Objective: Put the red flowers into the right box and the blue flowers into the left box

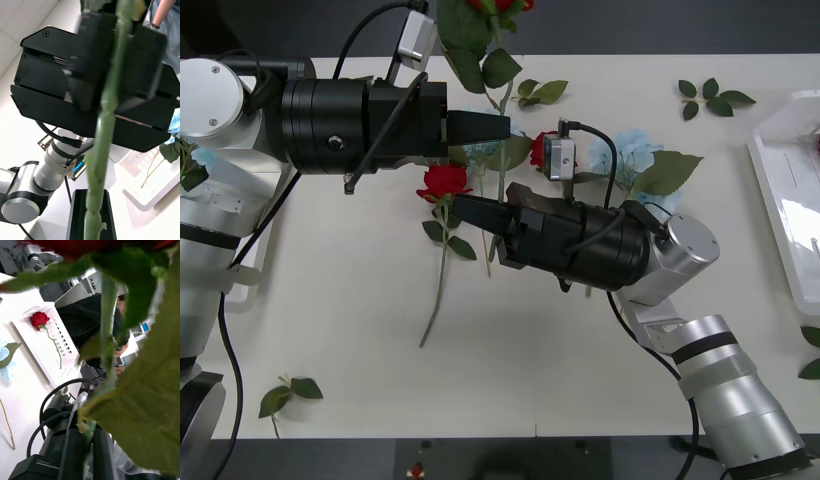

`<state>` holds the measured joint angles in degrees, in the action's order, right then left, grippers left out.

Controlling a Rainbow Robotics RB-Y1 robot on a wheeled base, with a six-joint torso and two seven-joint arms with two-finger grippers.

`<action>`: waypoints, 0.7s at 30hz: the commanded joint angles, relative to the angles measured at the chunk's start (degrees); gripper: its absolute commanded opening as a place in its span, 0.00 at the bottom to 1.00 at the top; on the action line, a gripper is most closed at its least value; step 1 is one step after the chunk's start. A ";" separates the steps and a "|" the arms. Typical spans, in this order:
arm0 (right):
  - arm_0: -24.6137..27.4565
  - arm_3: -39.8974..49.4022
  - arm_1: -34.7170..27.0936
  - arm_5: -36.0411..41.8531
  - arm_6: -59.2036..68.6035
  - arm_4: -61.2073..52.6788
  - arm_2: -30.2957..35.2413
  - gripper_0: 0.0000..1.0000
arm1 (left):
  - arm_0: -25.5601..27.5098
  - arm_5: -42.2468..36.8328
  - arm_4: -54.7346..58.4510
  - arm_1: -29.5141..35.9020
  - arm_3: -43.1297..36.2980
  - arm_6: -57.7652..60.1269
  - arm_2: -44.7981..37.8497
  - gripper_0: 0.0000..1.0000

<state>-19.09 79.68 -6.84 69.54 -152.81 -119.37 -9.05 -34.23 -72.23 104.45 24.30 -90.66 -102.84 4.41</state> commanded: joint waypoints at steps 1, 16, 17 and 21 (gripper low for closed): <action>-0.95 2.24 -0.10 -0.55 0.06 -0.07 -0.53 0.00 | -1.45 0.33 0.50 0.31 -1.71 -1.40 -1.16 1.00; -0.95 2.24 -0.71 -0.72 -0.03 -0.34 0.09 0.00 | -1.45 0.33 0.50 0.31 -1.71 -1.40 -1.16 1.00; -0.95 2.24 -0.89 -0.72 -0.03 -0.51 0.18 0.00 | -1.45 0.33 0.50 0.31 -1.71 -1.40 -1.16 1.00; -1.04 2.24 -2.30 -1.16 0.15 -1.04 0.79 0.00 | -1.45 0.33 0.50 0.31 -1.71 -1.40 -1.16 1.00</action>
<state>-19.09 79.68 -7.30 68.80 -152.81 -119.46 -8.98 -34.23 -72.23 104.45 24.30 -90.66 -102.84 4.41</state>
